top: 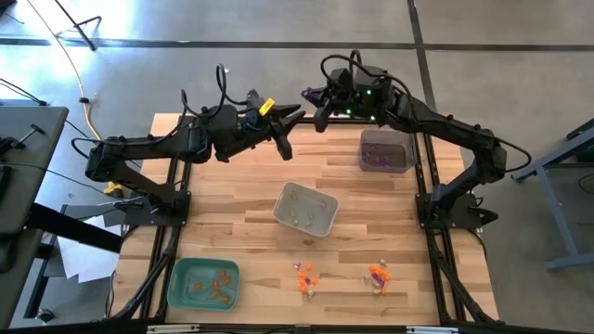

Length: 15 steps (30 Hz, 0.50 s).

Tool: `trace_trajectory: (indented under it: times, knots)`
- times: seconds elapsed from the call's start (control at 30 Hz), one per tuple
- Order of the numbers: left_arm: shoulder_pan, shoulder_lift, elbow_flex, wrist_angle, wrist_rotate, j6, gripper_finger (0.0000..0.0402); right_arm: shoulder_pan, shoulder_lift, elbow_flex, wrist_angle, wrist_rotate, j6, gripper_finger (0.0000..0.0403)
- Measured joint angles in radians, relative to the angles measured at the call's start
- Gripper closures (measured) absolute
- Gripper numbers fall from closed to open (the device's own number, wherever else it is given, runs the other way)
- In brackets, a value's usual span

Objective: Sort Halloween decoration
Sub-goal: Put the violet witch hat toy into the black bin

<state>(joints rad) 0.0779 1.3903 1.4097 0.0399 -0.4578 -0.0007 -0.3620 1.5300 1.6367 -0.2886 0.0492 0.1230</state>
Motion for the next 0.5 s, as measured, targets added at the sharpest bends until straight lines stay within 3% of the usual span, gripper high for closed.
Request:
trace_trajectory:
  times: [0.5]
  knots:
    - [-0.04,-0.068,0.002,-0.124,-0.162,0.013,0.0309,-0.165,-0.058,-0.002,-0.667,0.116,0.087,0.0403]
